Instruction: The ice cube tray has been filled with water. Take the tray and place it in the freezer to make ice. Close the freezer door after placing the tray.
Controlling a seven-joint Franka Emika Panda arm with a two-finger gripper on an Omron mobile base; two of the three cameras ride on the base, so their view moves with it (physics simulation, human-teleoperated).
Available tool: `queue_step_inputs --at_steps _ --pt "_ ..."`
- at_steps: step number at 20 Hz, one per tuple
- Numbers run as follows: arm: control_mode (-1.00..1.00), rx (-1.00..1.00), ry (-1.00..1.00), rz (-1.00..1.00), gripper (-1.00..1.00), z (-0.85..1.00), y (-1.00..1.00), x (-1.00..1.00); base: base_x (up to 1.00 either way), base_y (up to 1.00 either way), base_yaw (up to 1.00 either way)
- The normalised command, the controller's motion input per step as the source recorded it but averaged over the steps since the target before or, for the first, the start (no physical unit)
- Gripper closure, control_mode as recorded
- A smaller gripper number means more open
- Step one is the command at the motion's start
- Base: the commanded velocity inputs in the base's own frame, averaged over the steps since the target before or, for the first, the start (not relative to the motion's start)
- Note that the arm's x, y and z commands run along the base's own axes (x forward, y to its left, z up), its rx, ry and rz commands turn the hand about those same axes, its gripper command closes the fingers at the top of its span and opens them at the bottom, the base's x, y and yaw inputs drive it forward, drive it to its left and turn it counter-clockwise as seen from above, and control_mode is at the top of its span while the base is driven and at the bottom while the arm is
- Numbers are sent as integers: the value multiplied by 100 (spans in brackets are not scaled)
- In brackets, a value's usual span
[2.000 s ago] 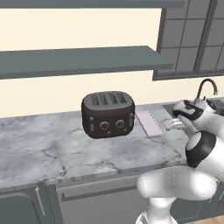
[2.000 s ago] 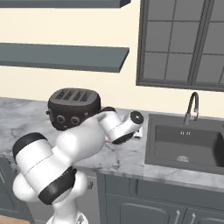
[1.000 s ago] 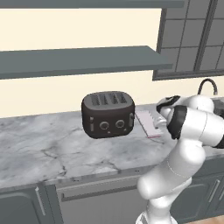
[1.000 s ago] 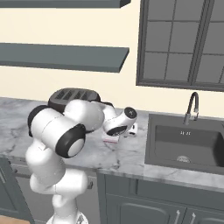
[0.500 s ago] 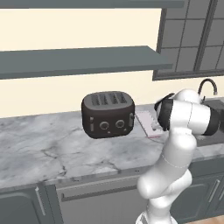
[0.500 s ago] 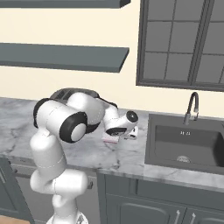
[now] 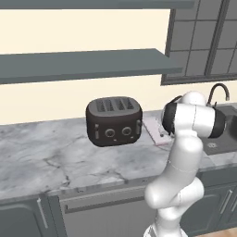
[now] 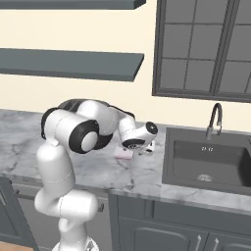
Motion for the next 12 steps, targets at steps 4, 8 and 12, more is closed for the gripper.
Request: queue_step_inputs --at_steps 4,8,12 --pt "-100 0 0 -2 -100 -59 89 0 0 0 0" --pt "-100 0 0 -4 -100 -65 100 0 0 0 0" --pt "-100 0 0 -6 -100 -57 100 0 0 0 0"
